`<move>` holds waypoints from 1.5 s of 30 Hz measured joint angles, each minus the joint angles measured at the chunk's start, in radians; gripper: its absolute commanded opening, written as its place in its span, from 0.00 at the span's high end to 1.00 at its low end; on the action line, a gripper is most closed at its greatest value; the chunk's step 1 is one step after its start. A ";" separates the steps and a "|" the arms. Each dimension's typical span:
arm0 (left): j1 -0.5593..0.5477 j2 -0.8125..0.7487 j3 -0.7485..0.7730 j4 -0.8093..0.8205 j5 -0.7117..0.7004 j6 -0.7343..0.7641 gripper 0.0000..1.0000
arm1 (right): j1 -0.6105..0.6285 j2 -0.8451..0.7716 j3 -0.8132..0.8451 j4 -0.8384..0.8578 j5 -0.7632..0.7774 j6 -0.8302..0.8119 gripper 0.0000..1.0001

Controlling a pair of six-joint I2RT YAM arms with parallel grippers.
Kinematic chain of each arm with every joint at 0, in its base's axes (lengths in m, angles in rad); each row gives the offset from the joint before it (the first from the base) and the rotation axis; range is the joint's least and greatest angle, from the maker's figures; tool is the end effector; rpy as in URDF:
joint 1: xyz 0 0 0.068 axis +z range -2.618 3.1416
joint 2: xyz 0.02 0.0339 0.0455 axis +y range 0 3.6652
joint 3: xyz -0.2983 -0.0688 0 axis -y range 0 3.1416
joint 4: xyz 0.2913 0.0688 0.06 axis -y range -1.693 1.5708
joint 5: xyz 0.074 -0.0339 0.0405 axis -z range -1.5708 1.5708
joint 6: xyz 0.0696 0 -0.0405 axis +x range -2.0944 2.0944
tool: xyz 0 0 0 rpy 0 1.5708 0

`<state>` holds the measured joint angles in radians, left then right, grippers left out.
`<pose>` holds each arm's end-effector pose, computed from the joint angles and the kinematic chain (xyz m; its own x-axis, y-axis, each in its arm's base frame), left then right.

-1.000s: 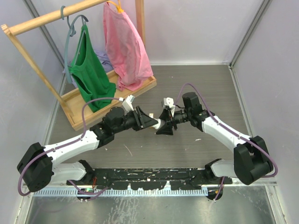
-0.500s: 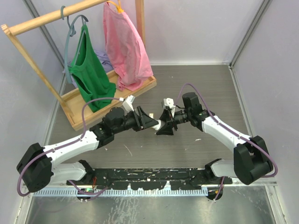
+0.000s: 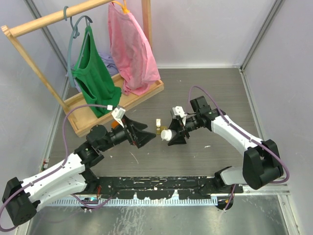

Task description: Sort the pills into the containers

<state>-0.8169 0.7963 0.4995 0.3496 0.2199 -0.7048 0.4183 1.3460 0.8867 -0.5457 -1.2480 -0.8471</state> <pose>0.1595 -0.1921 0.3064 -0.5300 -0.3592 -0.7681 0.6789 0.3630 -0.6382 0.2407 0.1792 0.2478 -0.0661 -0.2895 -0.9549 -0.9710 -0.2018 0.1284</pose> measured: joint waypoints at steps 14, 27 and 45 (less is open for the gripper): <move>-0.225 0.119 0.039 -0.044 0.079 0.805 0.09 | -0.002 0.003 0.030 -0.259 -0.011 -0.337 0.99; -0.225 0.304 0.134 -0.095 0.064 0.951 0.42 | -0.002 0.003 0.030 -0.299 -0.011 -0.394 0.99; -0.225 0.336 0.140 -0.047 0.038 0.895 0.40 | -0.002 0.016 0.030 -0.301 -0.011 -0.401 0.99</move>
<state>-1.0424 1.1328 0.6392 0.3027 0.2577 0.1898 0.4168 1.3621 0.9165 -0.8471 -1.2587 -1.2484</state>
